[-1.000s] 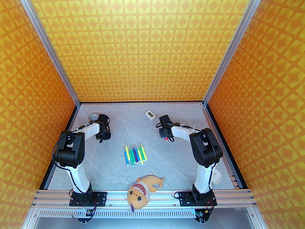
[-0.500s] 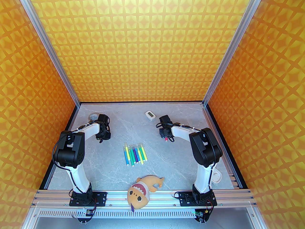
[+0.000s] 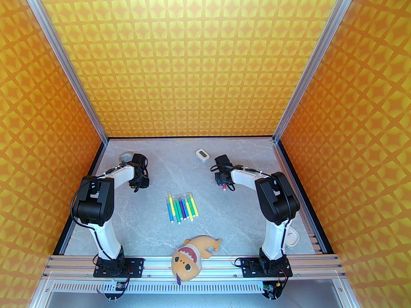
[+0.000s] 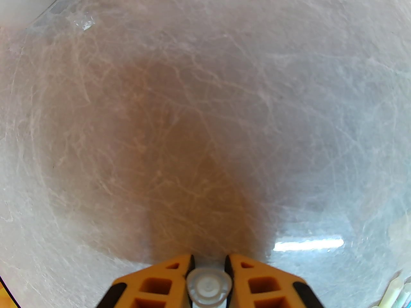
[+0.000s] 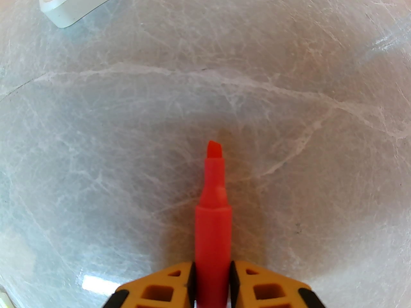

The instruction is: Open the pen caps

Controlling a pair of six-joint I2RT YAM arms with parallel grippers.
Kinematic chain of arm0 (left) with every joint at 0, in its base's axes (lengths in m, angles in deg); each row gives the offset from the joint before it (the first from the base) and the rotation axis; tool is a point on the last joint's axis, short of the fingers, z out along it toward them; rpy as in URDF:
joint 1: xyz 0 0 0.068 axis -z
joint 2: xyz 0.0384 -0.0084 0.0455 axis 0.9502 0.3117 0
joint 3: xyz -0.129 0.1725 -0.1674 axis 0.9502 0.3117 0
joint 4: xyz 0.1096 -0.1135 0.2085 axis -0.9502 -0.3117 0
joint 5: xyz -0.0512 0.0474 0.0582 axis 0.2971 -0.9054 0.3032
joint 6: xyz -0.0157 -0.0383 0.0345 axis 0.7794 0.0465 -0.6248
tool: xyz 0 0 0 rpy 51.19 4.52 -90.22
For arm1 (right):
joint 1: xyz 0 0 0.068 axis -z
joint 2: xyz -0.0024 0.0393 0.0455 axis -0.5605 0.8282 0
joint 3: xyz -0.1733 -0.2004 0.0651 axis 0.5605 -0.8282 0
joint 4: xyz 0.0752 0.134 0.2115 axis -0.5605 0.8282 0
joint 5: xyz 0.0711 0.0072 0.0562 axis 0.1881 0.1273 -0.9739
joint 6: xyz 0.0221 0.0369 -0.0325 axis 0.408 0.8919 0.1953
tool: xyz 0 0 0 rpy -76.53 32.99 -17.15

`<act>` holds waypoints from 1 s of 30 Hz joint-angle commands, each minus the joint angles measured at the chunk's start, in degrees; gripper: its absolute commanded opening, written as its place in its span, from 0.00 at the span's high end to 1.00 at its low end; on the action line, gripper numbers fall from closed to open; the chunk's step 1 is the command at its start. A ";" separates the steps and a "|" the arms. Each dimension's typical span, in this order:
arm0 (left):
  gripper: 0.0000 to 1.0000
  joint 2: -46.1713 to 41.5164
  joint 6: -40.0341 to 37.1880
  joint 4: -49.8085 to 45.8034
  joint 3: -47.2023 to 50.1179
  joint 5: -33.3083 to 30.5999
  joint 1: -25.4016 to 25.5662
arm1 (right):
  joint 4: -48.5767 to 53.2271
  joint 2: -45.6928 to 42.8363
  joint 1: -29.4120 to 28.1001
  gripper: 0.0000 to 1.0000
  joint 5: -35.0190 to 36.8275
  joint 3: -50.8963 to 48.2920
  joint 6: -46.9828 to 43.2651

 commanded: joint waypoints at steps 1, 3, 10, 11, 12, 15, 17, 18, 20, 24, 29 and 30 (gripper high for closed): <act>0.75 1.86 0.32 -1.47 0.25 -0.60 -0.51 | -0.93 0.37 0.29 0.72 0.34 -0.37 0.32; 0.72 1.90 0.36 -1.55 0.28 -0.59 -0.46 | -1.01 -0.09 0.30 0.72 0.21 -0.55 0.14; 0.67 1.55 0.37 -1.47 0.37 -0.61 -0.46 | -0.92 -2.77 0.32 0.69 -1.17 -0.94 -1.25; 0.67 1.47 0.37 -1.37 0.37 -0.58 -0.46 | -0.83 -3.16 0.29 0.69 -1.51 -0.94 -1.48; 0.67 1.14 0.50 -1.37 0.38 -0.59 -0.41 | -0.71 -3.58 0.30 0.68 -1.95 -1.01 -1.64; 0.64 -1.44 1.18 0.04 1.29 0.86 -0.46 | -0.69 -5.77 0.29 0.65 -3.43 -1.38 -2.12; 0.60 -3.48 1.64 0.97 1.65 3.20 -0.46 | -0.35 -7.21 0.27 0.62 -4.41 -1.38 -2.12; 0.59 -4.43 1.85 1.35 1.69 4.58 -0.46 | -0.26 -7.95 0.20 0.61 -5.04 -1.35 -2.24; 0.55 -6.22 1.95 1.83 1.68 6.66 -0.33 | -0.01 -9.33 0.19 0.59 -6.67 -1.47 -2.51; 0.48 -10.45 1.05 3.28 2.87 9.17 -0.14 | 1.56 -12.10 -0.63 0.54 -8.51 -1.43 -3.17; 0.44 -17.37 1.16 8.56 7.01 12.75 -0.02 | 5.34 -14.26 -4.00 0.50 -9.16 -0.43 -5.50; 0.42 -18.83 1.46 9.76 8.02 13.85 -0.02 | 6.04 -14.39 -4.71 0.49 -9.48 -0.13 -5.97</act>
